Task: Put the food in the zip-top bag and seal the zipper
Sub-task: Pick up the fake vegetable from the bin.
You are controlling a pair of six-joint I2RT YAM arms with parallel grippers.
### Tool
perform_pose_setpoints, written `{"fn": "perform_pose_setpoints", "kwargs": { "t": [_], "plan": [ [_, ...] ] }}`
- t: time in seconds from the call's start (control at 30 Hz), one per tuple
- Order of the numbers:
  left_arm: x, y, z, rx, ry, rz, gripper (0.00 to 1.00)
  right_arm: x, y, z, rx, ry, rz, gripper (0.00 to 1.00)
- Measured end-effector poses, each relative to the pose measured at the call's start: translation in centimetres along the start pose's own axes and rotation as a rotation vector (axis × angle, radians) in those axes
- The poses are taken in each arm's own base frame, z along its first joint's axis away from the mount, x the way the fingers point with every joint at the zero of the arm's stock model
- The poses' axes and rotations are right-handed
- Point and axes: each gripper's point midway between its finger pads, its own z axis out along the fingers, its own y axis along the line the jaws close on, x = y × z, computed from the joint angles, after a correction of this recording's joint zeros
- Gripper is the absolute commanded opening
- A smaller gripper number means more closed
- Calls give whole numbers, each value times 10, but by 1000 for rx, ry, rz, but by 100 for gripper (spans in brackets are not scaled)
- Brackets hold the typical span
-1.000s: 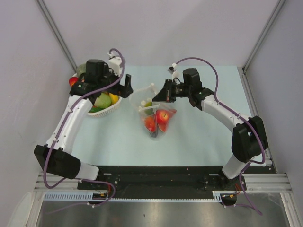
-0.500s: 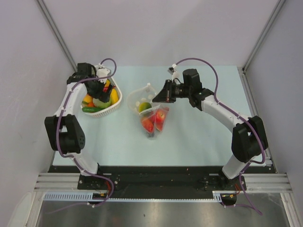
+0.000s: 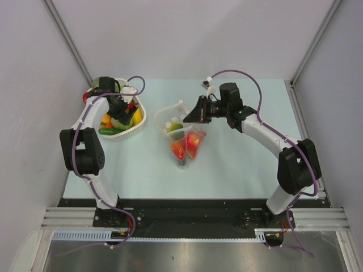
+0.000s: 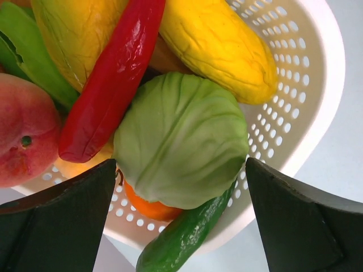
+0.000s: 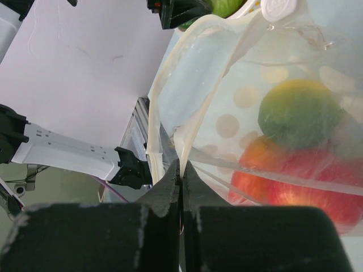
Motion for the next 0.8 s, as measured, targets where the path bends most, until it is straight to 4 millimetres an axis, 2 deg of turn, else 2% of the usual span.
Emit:
{"fn": "perform_pose_setpoints", "kwargs": {
  "t": [0.43,0.5,0.57,0.6,0.7,0.8],
  "plan": [
    [-2,5,9,-28,1,-2,99,1,-1,1,2,4,4,0],
    [-2,5,9,-30,1,-1,96,1,-2,1,3,4,4,0],
    [-2,4,9,-29,2,-1,86,1,-2,1,3,5,5,0],
    [-3,4,9,-29,1,-2,78,1,-2,1,3,5,5,0],
    [-2,3,9,-23,2,-10,63,2,-2,2,4,6,6,0],
    [-2,1,6,-17,3,-19,58,2,-2,2,4,6,6,0]
  ]
}}
